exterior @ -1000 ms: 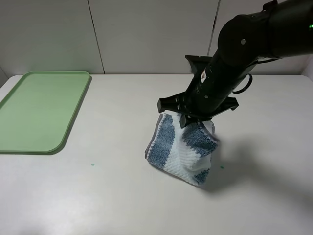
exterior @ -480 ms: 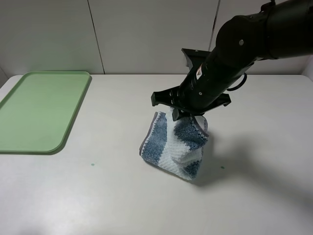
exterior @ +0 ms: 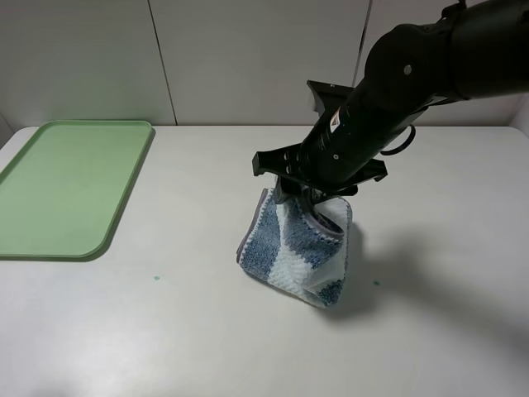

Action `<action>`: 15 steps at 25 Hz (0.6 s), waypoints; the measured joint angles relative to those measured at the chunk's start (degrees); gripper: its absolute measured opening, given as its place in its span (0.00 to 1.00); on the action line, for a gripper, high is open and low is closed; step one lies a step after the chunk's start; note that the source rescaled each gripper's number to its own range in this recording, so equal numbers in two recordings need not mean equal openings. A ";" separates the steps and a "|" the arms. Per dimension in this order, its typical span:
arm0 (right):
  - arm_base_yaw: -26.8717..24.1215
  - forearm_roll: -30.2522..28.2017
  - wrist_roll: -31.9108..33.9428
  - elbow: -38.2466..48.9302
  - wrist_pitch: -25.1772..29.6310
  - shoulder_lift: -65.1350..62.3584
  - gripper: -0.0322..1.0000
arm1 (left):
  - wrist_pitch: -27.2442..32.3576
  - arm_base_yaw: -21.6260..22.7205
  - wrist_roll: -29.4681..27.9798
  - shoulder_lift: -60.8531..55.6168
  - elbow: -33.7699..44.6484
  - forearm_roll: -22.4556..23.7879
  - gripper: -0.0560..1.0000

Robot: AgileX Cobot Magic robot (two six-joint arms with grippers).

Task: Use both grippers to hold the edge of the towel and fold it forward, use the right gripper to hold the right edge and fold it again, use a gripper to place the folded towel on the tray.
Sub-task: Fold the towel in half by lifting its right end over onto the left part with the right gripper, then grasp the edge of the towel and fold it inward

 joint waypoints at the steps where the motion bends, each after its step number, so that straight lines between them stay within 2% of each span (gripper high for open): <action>1: 0.14 0.41 0.00 0.00 -0.77 0.00 0.69 | 0.00 0.00 0.00 0.00 0.00 0.00 0.95; 4: 1.49 1.22 0.00 0.00 -3.66 0.00 0.74 | 0.00 0.00 0.00 0.00 0.00 0.00 0.95; 5: 1.49 1.22 0.00 0.00 -3.66 0.00 0.74 | 0.00 0.00 0.00 0.00 0.00 0.00 0.95; 11: 5.17 1.51 0.00 0.00 -11.79 0.00 0.76 | 0.00 0.00 0.00 0.00 0.00 0.00 0.95; 15: 6.79 1.58 0.00 0.00 -14.03 0.00 0.76 | 0.00 0.00 0.00 0.00 0.00 0.00 0.95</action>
